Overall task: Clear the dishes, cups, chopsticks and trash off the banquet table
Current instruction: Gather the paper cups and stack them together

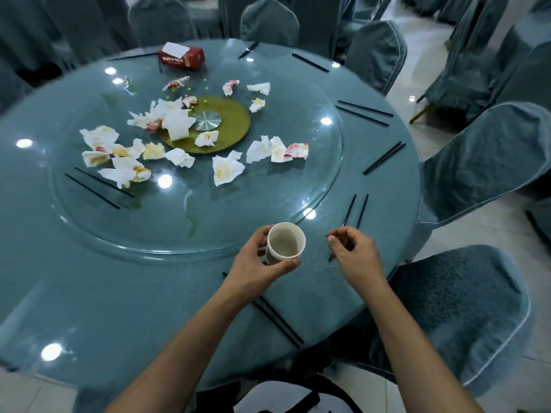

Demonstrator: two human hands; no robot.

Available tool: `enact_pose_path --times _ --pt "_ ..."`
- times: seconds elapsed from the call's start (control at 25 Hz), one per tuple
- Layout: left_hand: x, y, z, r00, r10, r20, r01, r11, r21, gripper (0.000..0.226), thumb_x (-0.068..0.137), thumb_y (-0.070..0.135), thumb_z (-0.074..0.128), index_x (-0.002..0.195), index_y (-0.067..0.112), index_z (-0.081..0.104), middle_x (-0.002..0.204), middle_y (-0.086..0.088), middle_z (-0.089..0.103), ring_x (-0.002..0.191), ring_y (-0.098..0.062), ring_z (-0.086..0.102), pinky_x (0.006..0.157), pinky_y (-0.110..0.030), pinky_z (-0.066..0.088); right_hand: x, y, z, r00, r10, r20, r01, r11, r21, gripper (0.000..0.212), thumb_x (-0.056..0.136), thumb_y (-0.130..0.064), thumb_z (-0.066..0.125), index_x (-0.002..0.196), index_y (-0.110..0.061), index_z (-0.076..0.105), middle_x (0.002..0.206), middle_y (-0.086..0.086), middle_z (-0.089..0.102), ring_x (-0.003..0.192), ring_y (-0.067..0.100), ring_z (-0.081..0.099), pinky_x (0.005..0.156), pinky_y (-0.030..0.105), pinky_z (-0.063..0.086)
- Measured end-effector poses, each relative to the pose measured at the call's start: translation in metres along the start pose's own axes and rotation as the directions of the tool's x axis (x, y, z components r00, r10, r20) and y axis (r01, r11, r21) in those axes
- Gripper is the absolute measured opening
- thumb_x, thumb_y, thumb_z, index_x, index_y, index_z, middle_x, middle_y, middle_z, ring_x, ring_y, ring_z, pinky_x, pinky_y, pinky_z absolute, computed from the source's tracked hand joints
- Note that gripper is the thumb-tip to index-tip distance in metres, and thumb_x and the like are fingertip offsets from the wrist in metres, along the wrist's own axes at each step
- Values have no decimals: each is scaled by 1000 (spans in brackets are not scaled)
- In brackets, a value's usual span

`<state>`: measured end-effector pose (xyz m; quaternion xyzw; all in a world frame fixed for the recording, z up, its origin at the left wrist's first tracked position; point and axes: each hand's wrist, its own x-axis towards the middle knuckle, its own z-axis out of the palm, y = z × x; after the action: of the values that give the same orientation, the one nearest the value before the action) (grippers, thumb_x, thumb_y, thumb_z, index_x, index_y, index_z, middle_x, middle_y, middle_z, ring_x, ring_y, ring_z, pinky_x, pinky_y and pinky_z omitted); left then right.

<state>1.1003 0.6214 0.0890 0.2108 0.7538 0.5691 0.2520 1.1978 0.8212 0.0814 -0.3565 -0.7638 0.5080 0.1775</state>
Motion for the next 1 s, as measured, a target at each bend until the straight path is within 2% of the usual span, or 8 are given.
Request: enact_pose_path --times 0.08,0.24,0.32,0.4,0.52,0.64,0.8,1.0 --pt "-7 2 0 1000 -2 -13 2 1000 4 63 68 46 90 123 44 58 113 19 69 108 -3 64 94 -34 54 -4 -2 -4 1000 -9 15 9 1000 -12 14 93 -18 70 82 -26 69 63 -16 64 58 -7 56 59 9 43" --pt "-20 13 6 998 -21 -65 20 1000 -9 58 68 47 90 117 47 59 110 24 68 100 4 65 80 -15 49 -6 -5 -15 998 -22 65 21 1000 16 14 94 -15 70 84 -25 69 77 -5 70 71 7 63 72 26 52" --pt "-24 22 10 994 -27 -107 25 999 -25 56 67 46 90 115 48 60 108 26 68 99 5 65 76 -10 48 -4 -6 -19 995 -41 96 40 999 8 14 93 -17 71 83 -27 69 78 -7 71 72 4 65 70 23 52" --pt "-28 27 15 988 -31 -149 26 999 -34 58 65 49 89 115 48 60 108 25 69 98 3 66 76 -11 50 0 -6 -20 989 -57 136 58 998 -3 14 93 -18 71 83 -28 70 76 -8 72 70 2 66 69 21 51" --pt "-40 30 22 975 -54 -217 41 997 -62 62 63 50 89 117 43 61 107 21 69 96 -2 68 77 -17 53 5 -5 -17 976 -57 211 53 998 24 16 93 -15 70 82 -26 69 78 -3 72 75 17 69 75 37 58" --pt "-53 29 29 948 -73 -310 47 995 -91 57 67 35 91 116 37 63 103 22 70 92 0 67 75 -13 50 9 -5 -11 949 -72 308 70 997 19 18 94 -13 69 82 -27 67 80 0 72 78 23 69 81 43 59" --pt "-68 24 30 913 -84 -399 37 991 -125 53 74 15 90 118 28 63 104 20 71 91 5 66 75 -9 48 15 -5 3 909 -89 407 98 995 -1 17 95 -18 68 82 -29 67 80 -4 72 79 20 71 82 44 60" --pt "-78 16 14 878 -147 -455 90 985 -145 53 71 30 90 115 39 62 105 24 69 94 3 65 77 -10 49 17 -10 31 873 -86 479 108 994 -18 17 94 -14 69 83 -27 68 82 0 72 82 26 71 85 50 59"
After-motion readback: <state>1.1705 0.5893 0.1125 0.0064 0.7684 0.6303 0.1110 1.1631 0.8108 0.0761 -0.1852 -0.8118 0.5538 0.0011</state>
